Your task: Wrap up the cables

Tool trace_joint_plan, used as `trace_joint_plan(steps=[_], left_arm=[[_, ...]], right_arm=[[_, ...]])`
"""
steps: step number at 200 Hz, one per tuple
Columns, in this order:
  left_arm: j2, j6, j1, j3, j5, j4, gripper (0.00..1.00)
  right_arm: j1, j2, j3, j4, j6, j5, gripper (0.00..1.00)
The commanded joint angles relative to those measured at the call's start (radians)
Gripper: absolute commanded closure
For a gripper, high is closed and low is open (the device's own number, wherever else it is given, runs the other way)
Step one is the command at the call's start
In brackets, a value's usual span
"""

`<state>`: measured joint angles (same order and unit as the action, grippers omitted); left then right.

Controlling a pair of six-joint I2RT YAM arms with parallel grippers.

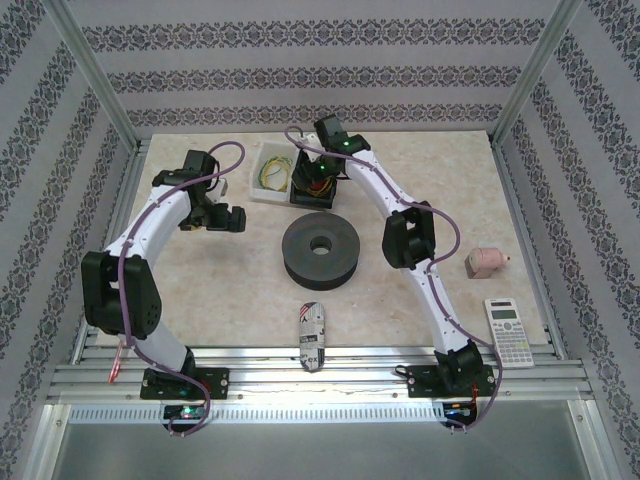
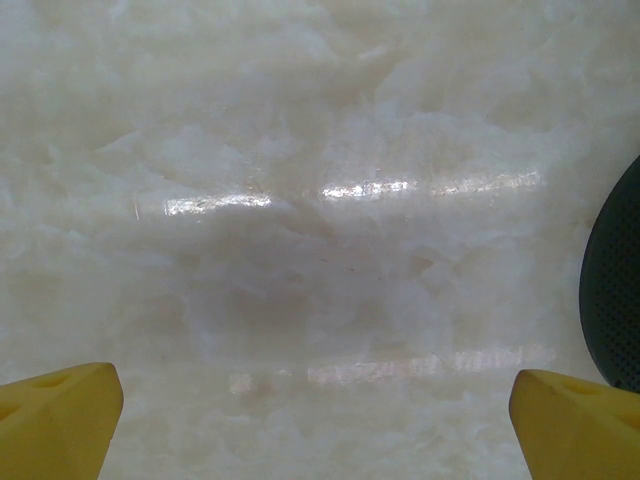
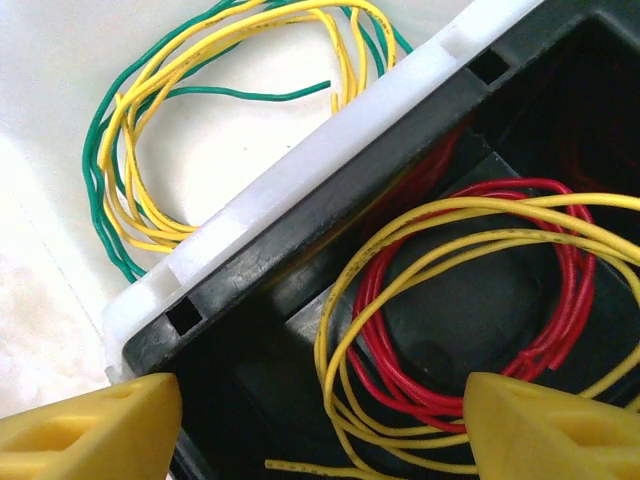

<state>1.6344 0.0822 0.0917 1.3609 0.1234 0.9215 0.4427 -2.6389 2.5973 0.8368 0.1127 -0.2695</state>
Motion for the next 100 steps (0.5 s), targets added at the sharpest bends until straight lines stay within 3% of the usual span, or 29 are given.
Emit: trace_joint_plan(steps=[1,100], left_arm=[[-0.030,-0.019,0.009,-0.018,-0.008,0.023,0.00],[-0.019,-0.018,0.008,-0.025,-0.002,0.015,0.00]], right_arm=[[-0.002,0.092,0.003,-0.002,0.016,0.040,0.25],[-0.014,-0.042,0.133,-0.039,-0.037,0.255,0.29]])
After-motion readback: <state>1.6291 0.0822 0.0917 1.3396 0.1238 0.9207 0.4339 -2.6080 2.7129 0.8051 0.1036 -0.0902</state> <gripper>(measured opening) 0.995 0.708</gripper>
